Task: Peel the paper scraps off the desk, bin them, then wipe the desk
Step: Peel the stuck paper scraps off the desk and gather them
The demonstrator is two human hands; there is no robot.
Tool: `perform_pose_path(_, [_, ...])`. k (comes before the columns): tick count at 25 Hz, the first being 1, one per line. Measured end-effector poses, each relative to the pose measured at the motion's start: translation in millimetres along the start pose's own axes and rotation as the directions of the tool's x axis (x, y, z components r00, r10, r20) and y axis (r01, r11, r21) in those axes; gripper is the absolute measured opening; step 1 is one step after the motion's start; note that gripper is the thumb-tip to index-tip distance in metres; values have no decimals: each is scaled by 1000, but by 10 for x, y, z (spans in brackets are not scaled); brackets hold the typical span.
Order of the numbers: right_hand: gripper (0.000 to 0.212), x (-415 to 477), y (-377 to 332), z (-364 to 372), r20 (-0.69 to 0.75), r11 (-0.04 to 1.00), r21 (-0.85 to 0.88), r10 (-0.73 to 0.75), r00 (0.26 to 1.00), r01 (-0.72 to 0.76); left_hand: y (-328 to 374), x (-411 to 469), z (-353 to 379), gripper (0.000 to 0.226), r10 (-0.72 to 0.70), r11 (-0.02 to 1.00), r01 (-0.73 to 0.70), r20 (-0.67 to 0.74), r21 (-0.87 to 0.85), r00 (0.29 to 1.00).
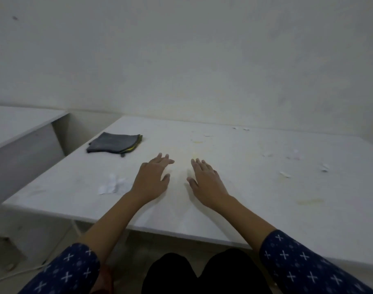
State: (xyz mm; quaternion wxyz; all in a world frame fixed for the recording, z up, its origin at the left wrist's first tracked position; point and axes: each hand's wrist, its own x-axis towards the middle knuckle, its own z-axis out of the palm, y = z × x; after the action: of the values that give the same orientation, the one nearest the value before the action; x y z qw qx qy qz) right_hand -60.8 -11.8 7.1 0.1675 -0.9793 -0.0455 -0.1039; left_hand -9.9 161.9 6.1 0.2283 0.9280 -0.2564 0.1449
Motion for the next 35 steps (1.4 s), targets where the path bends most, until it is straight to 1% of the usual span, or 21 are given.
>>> perform_pose_path(1, [60,-56,176,-71,22,998,-63,25,999,-23,164,80,131,45,39,999,-40,32,12,999])
perform_pose_path(3, [64,-168,530,-212,52,988,-125,98,994,-91,497,216,388,48,101,995,-100,97,-16,990])
perform_pose_path(6, [64,-338,1062,-424,42,964,-153,226,973,-217,1006,400,732,50,175,983,-164,173,-78,969])
perform_pose_path(10, [61,-537,1718,-649,-1,929,-161,336,942,-332,1609,644,1133,49,249,964,-217,233,-155,940])
perform_pose_path(12, [58,-626,1999,-737,-36,912,-142,385,922,-386,1853,781,1308,45,263,955,-214,254,-206,931])
perform_pose_path(14, [56,-704,2238,-799,-65,894,-119,428,901,-433,2063,931,1455,37,262,942,-194,241,-273,935])
perform_pose_path(16, [54,-768,2463,-858,-80,875,-93,468,880,-474,2244,1088,1580,29,205,935,-127,213,-330,955])
perform_pose_path(18, [52,-812,2648,-935,-106,860,-63,499,860,-506,2353,1227,1673,26,132,937,-49,221,-346,966])
perform_pose_path(19, [51,-830,2728,-978,-126,853,-51,511,850,-520,2383,1281,1713,26,122,943,-34,247,-332,961])
perform_pose_path(21, [48,-853,2892,-1044,-171,842,-24,528,832,-540,2420,1370,1792,29,141,961,-58,299,-271,944])
perform_pose_path(24, [44,-869,3068,-1051,-222,833,45,546,808,-551,2465,1465,1865,34,153,972,-92,290,-215,945])
perform_pose_path(26, [44,-867,3157,-1033,-247,826,46,554,795,-561,2506,1510,1900,29,158,973,-103,271,-207,950])
perform_pose_path(28, [42,-841,3253,-1030,-273,815,38,566,778,-579,2527,1537,1914,20,177,972,-128,260,-195,949])
perform_pose_path(31, [39,-758,3410,-1041,-307,827,66,549,777,-558,2543,1584,1923,5,187,966,-131,257,-221,948])
perform_pose_path(33, [35,-665,3512,-1054,-336,839,131,539,773,-528,2552,1608,1926,3,163,964,-95,273,-248,948])
perform_pose_path(35, [34,-550,3600,-1075,-347,840,153,539,768,-521,2550,1624,1944,5,161,963,-92,271,-252,949])
